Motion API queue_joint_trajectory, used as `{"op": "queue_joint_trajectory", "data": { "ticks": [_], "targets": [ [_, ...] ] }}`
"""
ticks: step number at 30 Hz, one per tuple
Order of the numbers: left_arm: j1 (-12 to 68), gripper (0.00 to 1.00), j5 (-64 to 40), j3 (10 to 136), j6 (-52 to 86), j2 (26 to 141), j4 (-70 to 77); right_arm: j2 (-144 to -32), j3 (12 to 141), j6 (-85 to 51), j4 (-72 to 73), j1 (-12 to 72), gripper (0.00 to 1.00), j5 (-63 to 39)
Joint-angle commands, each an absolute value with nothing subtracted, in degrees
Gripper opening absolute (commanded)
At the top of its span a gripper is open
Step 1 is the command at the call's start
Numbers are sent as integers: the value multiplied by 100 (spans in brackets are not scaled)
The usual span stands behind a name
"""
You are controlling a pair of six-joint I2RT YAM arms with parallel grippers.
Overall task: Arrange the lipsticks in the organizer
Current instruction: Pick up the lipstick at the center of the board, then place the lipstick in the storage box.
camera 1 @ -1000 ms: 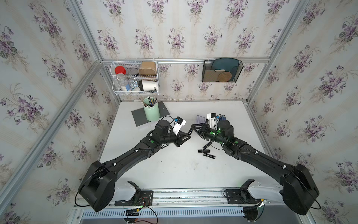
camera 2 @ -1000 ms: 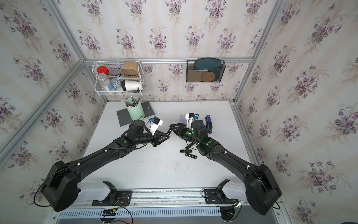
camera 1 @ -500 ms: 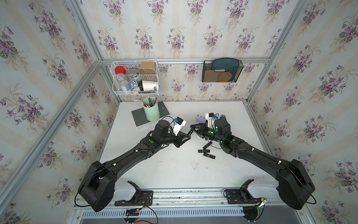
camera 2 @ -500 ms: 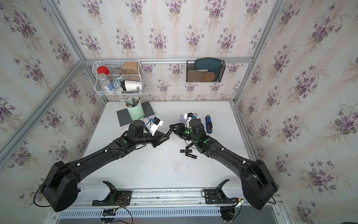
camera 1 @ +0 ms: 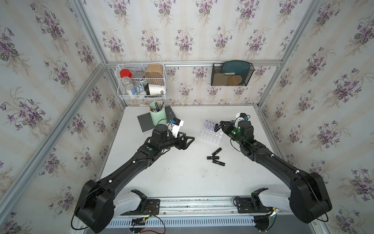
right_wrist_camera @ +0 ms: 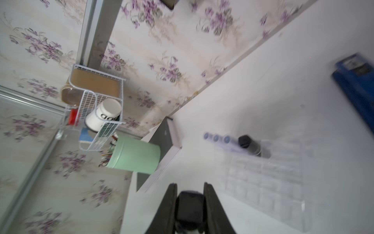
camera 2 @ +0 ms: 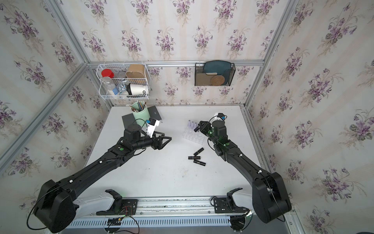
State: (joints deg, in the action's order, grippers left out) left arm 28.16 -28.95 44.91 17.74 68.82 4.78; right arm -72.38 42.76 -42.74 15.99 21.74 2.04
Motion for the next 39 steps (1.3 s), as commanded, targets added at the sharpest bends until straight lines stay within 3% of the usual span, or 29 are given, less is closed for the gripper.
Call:
{"op": "queue_joint_trajectory", "data": {
  "ticks": [1,14,39],
  "targets": [
    [2495,82,-2246,4253,2107,6852,448,-7412,4135,-2514,2001,2142,14,1948],
    [2351,80,-1907,3982,2022,7049,540,-9233,4706,-2023,3211,2136,12,1669],
    [2329,77,-2021,3929,1960,6945,589,-10150,4868,-1792,3497,2168,12,1902]
  ]
}}
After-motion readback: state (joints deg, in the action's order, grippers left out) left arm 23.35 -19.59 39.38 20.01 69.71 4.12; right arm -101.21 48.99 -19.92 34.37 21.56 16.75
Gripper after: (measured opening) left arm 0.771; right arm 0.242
